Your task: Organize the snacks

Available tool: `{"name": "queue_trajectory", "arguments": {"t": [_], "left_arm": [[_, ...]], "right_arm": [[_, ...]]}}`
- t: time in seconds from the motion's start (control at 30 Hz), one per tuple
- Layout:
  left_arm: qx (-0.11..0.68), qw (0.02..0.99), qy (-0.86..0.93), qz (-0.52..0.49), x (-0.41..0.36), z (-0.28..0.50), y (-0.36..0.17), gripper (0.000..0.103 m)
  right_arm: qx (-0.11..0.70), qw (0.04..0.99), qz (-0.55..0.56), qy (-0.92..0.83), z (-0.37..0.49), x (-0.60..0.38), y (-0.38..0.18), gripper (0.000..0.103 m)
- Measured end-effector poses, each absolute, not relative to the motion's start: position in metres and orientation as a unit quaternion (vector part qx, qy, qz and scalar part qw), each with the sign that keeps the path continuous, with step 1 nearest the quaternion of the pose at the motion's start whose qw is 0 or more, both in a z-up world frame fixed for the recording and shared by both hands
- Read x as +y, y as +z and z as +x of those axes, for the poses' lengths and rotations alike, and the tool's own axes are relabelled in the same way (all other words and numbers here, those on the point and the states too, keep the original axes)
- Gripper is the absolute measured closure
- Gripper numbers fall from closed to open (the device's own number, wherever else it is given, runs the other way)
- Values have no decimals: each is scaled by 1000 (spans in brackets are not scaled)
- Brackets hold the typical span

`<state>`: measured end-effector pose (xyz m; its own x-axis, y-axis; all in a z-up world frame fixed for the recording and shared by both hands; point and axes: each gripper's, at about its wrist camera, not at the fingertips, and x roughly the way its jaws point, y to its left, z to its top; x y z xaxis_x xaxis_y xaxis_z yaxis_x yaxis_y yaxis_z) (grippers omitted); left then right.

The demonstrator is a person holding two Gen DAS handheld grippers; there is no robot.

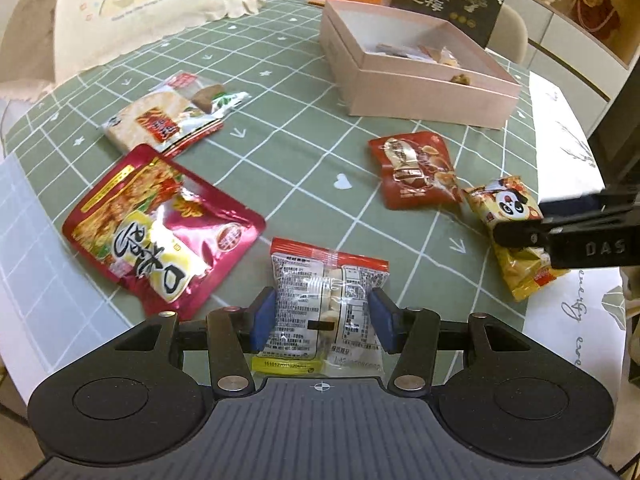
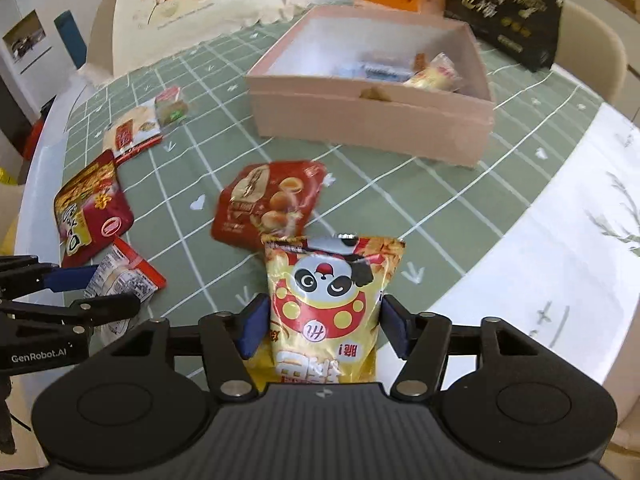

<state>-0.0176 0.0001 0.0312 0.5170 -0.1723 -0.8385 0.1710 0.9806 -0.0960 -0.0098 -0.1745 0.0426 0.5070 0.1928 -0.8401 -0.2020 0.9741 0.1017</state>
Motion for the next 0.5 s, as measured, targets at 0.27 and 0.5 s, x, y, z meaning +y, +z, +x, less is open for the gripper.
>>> {"name": "queue_trajectory", "arguments": {"t": [0.27, 0.5], "left_arm": [[479, 873, -91, -5, 0, -20, 31, 47], [484, 871, -87, -10, 0, -19, 32, 47]], "right_arm": [[451, 884, 31, 118, 21, -152, 55, 27], [498, 861, 11, 101, 67, -112, 29, 30]]}}
